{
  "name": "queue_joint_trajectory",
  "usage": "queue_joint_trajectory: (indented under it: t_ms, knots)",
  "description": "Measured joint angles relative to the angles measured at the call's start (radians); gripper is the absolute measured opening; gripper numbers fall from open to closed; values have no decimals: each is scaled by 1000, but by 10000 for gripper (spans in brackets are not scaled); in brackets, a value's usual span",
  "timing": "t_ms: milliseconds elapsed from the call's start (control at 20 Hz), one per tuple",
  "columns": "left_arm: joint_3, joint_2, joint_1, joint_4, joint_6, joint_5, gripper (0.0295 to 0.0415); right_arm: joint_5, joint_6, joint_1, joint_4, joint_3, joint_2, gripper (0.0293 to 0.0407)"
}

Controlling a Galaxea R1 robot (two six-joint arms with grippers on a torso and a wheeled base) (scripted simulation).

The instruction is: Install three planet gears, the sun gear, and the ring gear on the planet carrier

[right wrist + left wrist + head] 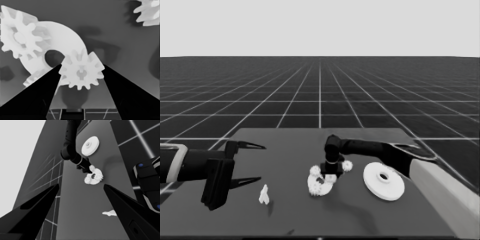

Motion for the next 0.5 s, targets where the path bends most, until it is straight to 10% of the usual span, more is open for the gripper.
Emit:
queue_joint_trajectory:
  t_ms: [150, 250, 300, 500]
  knots:
    - [0, 0, 0, 0, 0, 0, 385, 4, -4, -7, -6, -8, 2, 312]
    - [0, 0, 0, 0, 0, 0, 385, 5, -5, -8, -7, -9, 3, 372]
    - [0, 0, 0, 0, 0, 0, 385, 5, -5, -8, -7, -10, 3, 381]
    - [0, 0, 0, 0, 0, 0, 385, 5, -5, -8, -7, -10, 3, 385]
